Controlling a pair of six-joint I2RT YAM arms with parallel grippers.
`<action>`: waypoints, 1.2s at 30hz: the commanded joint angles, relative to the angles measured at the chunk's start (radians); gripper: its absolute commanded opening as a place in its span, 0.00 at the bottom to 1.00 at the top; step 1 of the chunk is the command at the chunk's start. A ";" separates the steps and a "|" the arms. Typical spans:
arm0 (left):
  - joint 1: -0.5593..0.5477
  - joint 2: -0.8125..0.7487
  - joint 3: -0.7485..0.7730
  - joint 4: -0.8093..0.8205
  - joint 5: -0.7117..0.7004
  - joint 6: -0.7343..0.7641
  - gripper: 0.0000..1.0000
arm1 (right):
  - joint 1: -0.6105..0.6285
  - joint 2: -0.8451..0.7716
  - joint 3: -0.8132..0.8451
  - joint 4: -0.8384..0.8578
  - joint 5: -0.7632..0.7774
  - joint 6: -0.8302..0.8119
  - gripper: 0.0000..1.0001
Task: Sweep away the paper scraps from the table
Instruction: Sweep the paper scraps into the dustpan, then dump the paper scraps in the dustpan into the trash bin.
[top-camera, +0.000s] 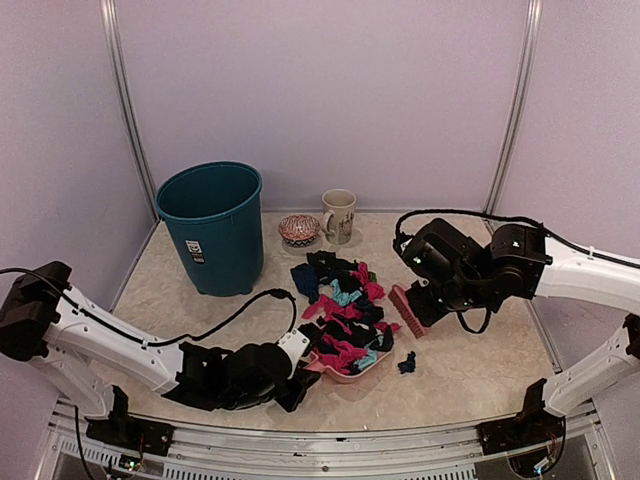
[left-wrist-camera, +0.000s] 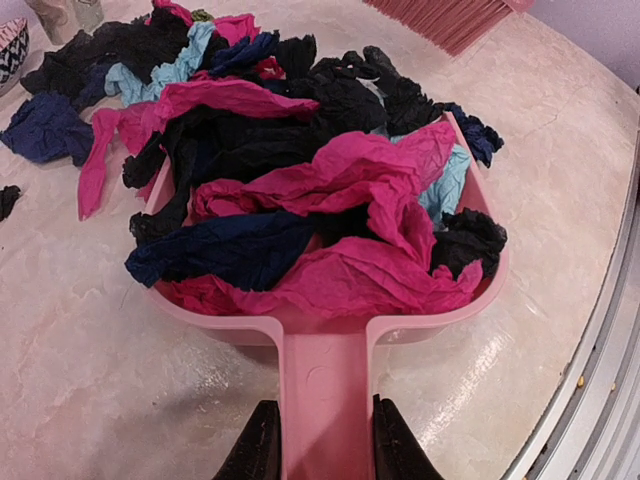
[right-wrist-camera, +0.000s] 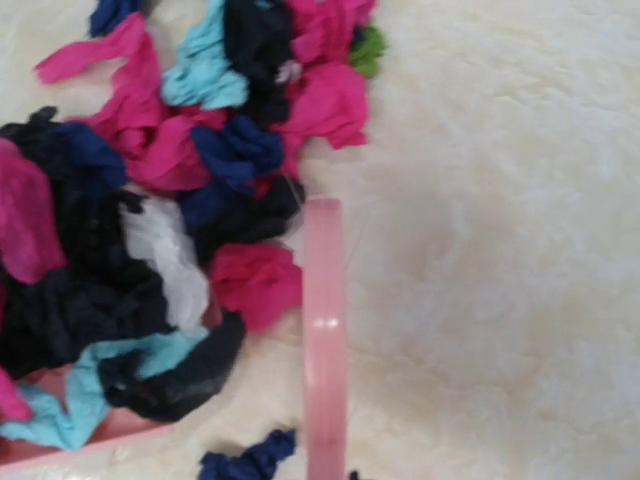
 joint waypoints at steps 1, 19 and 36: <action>-0.002 -0.044 0.024 0.016 -0.037 0.022 0.00 | -0.024 -0.054 -0.040 -0.009 0.083 0.048 0.00; 0.028 -0.167 0.247 -0.325 -0.072 0.073 0.00 | -0.177 -0.222 -0.251 0.188 0.020 0.040 0.00; 0.209 -0.252 0.534 -0.594 0.007 0.101 0.00 | -0.189 -0.213 -0.263 0.267 -0.008 -0.005 0.00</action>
